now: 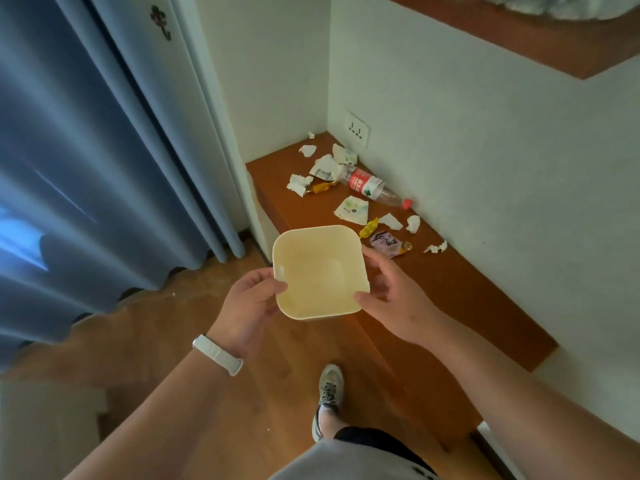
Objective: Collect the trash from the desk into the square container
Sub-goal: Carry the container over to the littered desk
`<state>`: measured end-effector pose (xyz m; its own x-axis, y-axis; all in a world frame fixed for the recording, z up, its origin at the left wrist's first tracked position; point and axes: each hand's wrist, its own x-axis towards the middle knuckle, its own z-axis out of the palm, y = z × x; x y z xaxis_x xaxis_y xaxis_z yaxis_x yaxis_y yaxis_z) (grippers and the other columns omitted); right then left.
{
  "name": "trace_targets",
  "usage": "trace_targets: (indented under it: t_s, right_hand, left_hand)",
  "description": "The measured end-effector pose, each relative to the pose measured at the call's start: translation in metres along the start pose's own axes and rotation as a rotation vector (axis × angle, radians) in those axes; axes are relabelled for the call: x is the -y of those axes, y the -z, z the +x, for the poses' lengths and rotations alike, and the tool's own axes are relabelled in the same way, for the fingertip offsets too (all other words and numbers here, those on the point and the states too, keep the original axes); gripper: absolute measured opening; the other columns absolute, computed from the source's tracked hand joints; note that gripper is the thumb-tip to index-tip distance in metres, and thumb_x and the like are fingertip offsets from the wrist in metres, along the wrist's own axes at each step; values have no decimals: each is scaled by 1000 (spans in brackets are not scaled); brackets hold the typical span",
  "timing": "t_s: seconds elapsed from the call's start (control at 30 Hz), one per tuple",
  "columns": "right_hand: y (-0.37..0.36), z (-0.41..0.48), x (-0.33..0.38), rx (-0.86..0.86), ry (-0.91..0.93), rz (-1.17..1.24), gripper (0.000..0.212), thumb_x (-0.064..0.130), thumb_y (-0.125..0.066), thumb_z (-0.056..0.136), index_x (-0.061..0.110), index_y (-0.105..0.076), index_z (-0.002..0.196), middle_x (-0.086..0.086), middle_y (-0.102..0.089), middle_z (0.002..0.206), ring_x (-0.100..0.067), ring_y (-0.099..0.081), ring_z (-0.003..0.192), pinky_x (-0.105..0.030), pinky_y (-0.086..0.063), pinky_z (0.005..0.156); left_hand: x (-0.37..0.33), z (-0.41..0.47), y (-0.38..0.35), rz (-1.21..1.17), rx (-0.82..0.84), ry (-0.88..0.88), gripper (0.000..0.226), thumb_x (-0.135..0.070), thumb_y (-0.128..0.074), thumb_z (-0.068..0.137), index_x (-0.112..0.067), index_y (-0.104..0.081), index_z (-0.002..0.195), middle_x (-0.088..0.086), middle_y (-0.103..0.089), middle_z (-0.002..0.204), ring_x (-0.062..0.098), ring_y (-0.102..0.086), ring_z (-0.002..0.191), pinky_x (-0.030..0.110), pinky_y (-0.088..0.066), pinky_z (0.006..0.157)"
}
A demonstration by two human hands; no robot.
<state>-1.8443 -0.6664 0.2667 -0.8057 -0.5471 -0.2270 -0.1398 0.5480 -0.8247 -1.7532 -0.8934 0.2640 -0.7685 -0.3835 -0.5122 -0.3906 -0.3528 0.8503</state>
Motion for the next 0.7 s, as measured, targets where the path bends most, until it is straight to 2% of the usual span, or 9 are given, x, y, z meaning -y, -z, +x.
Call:
trace_targets:
  t_s: [0.17,0.3,0.47,0.5,0.6,0.63,0.7]
  right_hand:
    - [15,57,-1,4,-5,-3,71,33,-66,91,49,-23,145,18,-37,148,-10,-45,129,-39,-52,97]
    - [30,91,-10,33,-6,53,71,35,-66,89,50,-23,144,17,-37,149,-13,-43,133,-44,-52,99]
    - [41,121,-21,53,-18,40,74,35,-64,91,43,-20,149,13,-39,150,-12,-47,129,-35,-54,95]
    - [43,123,-23,55,-23,47,73,36,-64,91,41,-19,149,14,-39,148,-11,-48,128,-32,-54,94]
    - [51,128,-26,33,-14,60,71,33,-62,93,39,-20,150,22,-35,135,-3,-44,122,-14,-51,82]
    - [54,131,-28,23,-24,50,71,33,-62,93,39,-20,150,22,-34,133,-2,-43,122,-14,-50,83]
    - [59,135,-35,14,-54,58,70,36,-62,92,39,-21,149,22,-37,135,0,-45,122,-20,-50,89]
  left_hand:
    - [-28,45,-11,18,7,30,22,-2,-59,89,-2,-64,111,11,-74,94,26,-69,89,37,-55,77]
    - [-45,81,-27,48,2,36,20,-3,-58,90,-2,-64,109,12,-74,96,29,-69,92,42,-57,85]
    - [-55,116,-40,52,7,52,18,-3,-58,90,-2,-65,107,13,-74,97,26,-72,87,36,-58,74]
    - [-56,120,-42,57,18,60,21,-3,-58,90,0,-64,109,11,-75,93,24,-73,83,35,-58,72]
    - [-61,134,-50,72,74,81,22,0,-55,90,4,-60,112,1,-70,67,10,-66,57,26,-54,55]
    - [-62,140,-53,80,87,88,20,1,-54,90,4,-59,110,0,-68,65,9,-64,54,24,-52,53]
    - [-62,152,-59,90,106,108,19,0,-54,90,2,-60,108,6,-69,75,12,-66,59,30,-54,61]
